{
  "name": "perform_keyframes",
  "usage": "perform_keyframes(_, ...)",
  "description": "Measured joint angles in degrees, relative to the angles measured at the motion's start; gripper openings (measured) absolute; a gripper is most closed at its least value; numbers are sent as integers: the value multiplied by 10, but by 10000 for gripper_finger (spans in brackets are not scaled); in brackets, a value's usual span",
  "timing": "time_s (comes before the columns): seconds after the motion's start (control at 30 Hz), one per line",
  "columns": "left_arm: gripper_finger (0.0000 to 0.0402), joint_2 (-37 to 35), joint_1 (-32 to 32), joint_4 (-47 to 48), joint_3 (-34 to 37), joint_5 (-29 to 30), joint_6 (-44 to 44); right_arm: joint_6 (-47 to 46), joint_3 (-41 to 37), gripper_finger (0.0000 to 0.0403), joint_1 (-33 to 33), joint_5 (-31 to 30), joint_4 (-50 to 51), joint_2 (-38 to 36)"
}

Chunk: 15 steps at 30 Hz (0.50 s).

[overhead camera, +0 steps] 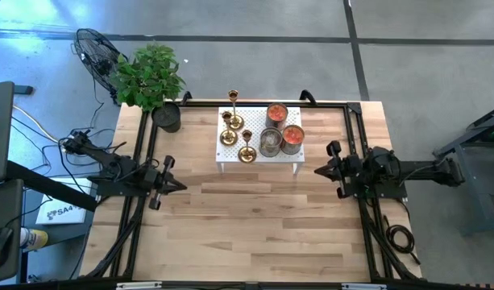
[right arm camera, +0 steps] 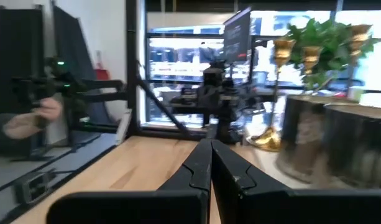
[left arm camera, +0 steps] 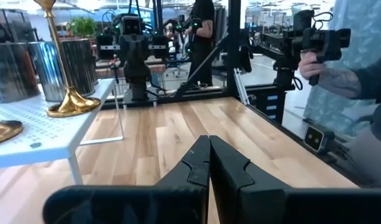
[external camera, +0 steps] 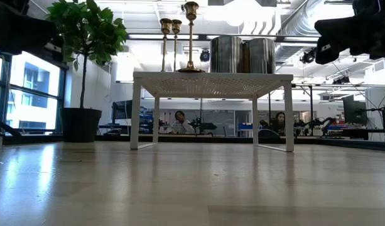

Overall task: Pick & Place candle stick holders
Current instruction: Return to Home Position

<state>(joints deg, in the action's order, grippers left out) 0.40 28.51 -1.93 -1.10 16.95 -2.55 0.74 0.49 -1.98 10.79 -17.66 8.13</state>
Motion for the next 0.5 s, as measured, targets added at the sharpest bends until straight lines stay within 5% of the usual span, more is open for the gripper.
perform_keyframes(0.5,1,0,0,0,0,0,29,41,0,0,26,-11,37,-79)
